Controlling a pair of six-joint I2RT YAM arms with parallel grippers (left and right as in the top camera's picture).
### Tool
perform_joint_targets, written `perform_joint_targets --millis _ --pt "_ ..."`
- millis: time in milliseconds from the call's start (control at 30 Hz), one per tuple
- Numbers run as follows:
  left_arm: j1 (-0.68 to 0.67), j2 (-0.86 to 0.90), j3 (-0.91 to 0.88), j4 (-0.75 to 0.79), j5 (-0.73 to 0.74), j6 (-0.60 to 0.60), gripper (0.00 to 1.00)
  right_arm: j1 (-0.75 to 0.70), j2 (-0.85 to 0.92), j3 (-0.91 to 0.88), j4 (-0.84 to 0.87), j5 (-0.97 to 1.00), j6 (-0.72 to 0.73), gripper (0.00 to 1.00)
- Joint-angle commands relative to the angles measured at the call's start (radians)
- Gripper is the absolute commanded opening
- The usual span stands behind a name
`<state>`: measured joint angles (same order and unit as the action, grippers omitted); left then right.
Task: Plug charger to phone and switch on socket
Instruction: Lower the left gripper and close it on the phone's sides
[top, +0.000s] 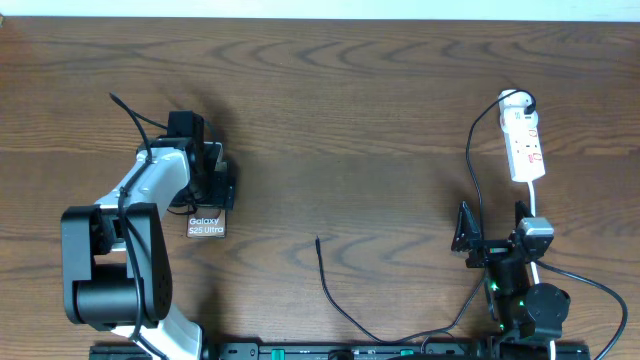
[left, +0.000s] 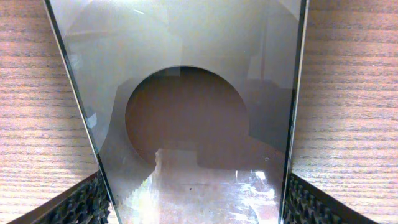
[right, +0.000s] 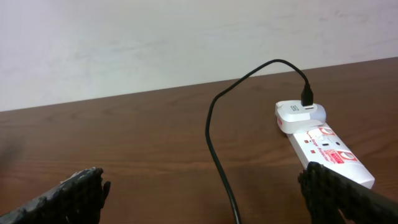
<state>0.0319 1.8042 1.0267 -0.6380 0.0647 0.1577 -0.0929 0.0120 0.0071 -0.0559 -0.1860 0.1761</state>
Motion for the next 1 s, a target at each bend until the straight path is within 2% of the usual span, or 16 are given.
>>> perform_joint_targets --millis 0,667,967 --pt "0.004 -0.003 -0.028 -0.008 0.013 0.003 0.82 0.008 -0.006 -0.002 -0.005 0.000 0.002 0.99" --pt "0.004 -0.003 -0.028 -0.008 0.013 0.003 0.73 0.008 -0.006 -0.002 -0.005 0.000 0.002 0.99" --pt "0.004 -0.003 -0.029 -0.008 0.013 0.003 0.65 0.008 -0.006 -0.002 -0.005 0.000 0.002 0.99"
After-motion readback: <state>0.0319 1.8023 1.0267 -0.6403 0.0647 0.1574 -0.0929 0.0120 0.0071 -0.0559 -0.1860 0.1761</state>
